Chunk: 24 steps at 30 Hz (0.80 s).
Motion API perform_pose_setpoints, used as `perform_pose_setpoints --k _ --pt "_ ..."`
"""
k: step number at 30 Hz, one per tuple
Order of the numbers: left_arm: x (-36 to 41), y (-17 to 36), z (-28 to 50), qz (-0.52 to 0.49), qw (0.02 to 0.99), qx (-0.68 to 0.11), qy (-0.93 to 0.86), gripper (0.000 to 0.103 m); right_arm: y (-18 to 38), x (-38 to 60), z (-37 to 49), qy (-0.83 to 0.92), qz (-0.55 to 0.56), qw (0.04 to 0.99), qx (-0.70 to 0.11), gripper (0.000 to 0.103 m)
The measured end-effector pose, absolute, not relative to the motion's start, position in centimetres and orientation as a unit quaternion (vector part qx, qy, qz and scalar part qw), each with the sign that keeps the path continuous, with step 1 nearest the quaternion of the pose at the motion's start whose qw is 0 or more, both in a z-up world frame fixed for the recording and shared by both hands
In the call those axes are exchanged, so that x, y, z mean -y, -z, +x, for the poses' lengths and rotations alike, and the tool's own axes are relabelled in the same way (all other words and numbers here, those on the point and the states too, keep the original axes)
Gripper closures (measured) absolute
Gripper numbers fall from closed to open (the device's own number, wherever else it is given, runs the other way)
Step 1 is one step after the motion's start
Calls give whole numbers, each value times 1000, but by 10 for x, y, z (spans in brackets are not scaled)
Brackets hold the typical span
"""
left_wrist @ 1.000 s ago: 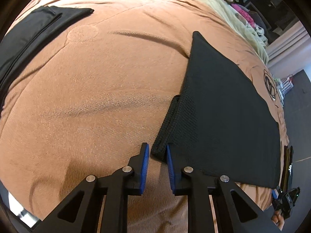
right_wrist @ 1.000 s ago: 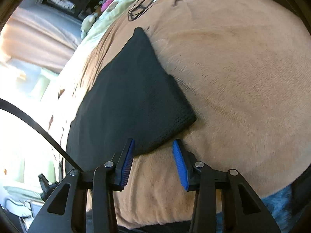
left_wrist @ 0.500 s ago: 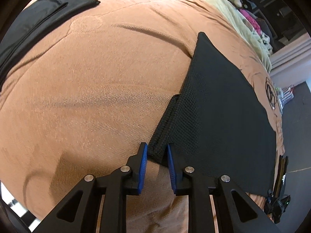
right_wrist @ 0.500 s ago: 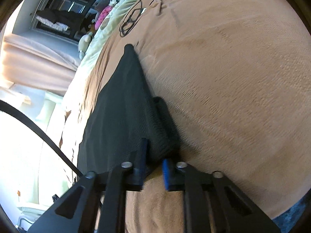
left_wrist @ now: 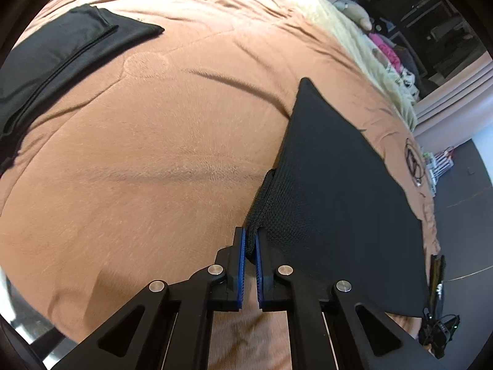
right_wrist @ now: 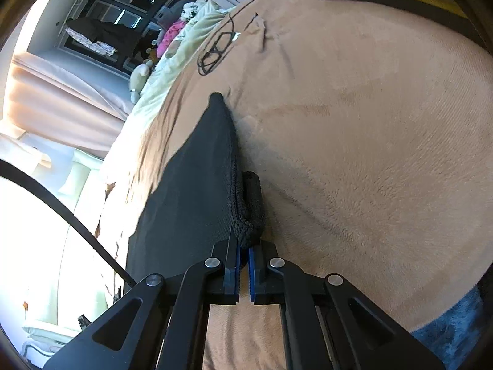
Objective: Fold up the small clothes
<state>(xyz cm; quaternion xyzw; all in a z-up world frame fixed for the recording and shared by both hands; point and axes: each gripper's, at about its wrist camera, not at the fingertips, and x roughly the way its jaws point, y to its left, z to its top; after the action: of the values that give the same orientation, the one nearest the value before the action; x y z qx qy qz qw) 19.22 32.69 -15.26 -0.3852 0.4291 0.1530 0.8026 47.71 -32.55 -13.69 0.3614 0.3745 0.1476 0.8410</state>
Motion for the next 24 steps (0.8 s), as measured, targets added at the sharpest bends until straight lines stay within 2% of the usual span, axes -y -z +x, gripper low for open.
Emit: perform_pose_setpoints --k 19,24 --pt "-312 146 123 -411 811 -396 -127 97 128 343 438 -162 351 845 -368 103" --pt "-310 145 122 -418 808 -399 -113 96 120 347 441 -137 357 833 -401 101"
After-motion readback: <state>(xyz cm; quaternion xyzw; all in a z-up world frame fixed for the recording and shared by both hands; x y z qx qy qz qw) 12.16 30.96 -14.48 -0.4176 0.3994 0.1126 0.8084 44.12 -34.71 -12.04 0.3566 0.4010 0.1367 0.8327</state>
